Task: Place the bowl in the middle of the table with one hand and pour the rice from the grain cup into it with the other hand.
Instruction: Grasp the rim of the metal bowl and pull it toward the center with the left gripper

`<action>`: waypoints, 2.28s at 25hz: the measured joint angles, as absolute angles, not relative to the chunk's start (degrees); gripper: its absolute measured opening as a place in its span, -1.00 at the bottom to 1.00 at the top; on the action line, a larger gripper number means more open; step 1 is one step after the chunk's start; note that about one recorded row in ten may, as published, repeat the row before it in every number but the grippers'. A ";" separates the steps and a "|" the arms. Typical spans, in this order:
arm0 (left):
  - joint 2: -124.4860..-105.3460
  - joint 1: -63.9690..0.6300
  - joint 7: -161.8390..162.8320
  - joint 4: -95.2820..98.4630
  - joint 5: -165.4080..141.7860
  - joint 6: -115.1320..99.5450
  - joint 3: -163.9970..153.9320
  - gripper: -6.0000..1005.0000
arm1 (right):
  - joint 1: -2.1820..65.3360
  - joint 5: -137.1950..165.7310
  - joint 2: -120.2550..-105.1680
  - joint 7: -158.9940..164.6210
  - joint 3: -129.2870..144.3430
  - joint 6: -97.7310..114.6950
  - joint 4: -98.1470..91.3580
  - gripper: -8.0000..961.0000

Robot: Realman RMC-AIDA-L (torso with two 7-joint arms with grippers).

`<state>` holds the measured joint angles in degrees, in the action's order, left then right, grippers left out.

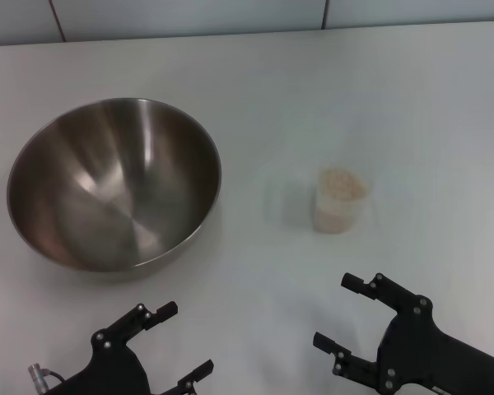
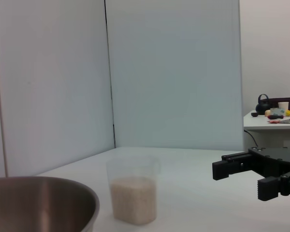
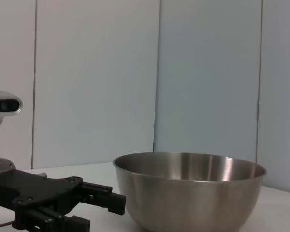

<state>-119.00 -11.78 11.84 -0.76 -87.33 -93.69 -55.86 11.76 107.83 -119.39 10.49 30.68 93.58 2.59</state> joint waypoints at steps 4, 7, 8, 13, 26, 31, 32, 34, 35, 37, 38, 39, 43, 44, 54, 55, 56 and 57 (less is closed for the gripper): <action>-119.00 -11.74 11.85 -0.89 -87.34 -93.69 -55.89 0.57 | 11.75 107.84 -119.43 10.47 30.68 93.58 2.56 0.62; -119.00 -11.73 11.87 -0.99 -87.35 -93.69 -55.90 0.57 | 11.76 107.83 -119.44 10.47 30.68 93.58 2.55 0.62; -119.00 -11.73 11.87 -1.04 -87.36 -93.69 -55.90 0.57 | 11.76 107.84 -119.44 10.47 30.68 93.58 2.54 0.62; -118.86 -11.18 11.29 -1.29 -87.33 -96.95 -54.71 0.57 | 11.76 107.86 -119.44 10.30 30.61 93.81 2.54 0.62; -118.30 -5.05 34.14 18.16 -87.05 -107.65 -31.08 0.58 | 11.62 107.85 -119.37 10.26 30.53 94.17 2.55 0.62; -118.93 -7.47 69.16 45.12 -88.25 -95.34 -29.58 0.58 | 11.91 107.83 -119.35 10.51 30.54 94.31 2.66 0.62; -118.93 -7.64 74.33 50.38 -89.53 -91.84 -32.15 0.58 | 11.98 107.83 -119.35 10.51 30.45 94.31 2.73 0.62; -118.80 -7.43 82.62 58.89 -92.14 -85.31 -38.02 0.58 | 12.05 107.83 -119.35 10.53 30.44 94.32 2.73 0.62; -118.80 -7.43 82.62 58.89 -92.14 -85.31 -38.02 0.58 | 12.05 107.83 -119.35 10.53 30.44 94.32 2.73 0.62; -118.64 -6.88 91.91 68.16 -97.49 -77.51 -45.56 0.58 | 12.12 107.83 -119.35 10.57 30.36 94.24 2.73 0.62; -118.50 -6.93 96.20 71.94 -100.53 -74.88 -48.91 0.58 | 12.13 107.83 -119.35 10.57 30.30 94.14 2.73 0.62; -118.31 -8.09 103.72 75.85 -106.75 -72.60 -52.40 0.58 | 12.13 107.83 -119.37 10.57 30.23 94.02 2.74 0.62; -118.56 -14.65 117.04 78.70 -124.08 -72.03 -53.82 0.57 | 12.08 107.83 -119.40 10.52 30.16 93.96 2.85 0.62; -118.58 -15.98 119.33 78.71 -127.53 -72.24 -54.23 0.57 | 12.04 107.83 -119.41 10.40 30.15 93.94 2.89 0.62; -118.56 -21.61 125.15 77.57 -137.91 -73.00 -60.63 0.56 | 11.76 107.84 -119.39 10.27 30.14 93.79 2.94 0.62; -118.56 -21.61 125.15 77.57 -137.91 -73.00 -60.63 0.56 | 11.76 107.84 -119.39 10.27 30.14 93.79 2.94 0.62; -118.56 -22.03 125.20 77.02 -138.60 -72.89 -60.73 0.56 | 11.77 107.84 -119.38 10.26 30.14 93.78 2.86 0.62; -118.56 -22.43 125.24 76.44 -139.28 -72.83 -60.82 0.56 | 11.77 107.84 -119.38 10.26 30.14 93.78 2.86 0.62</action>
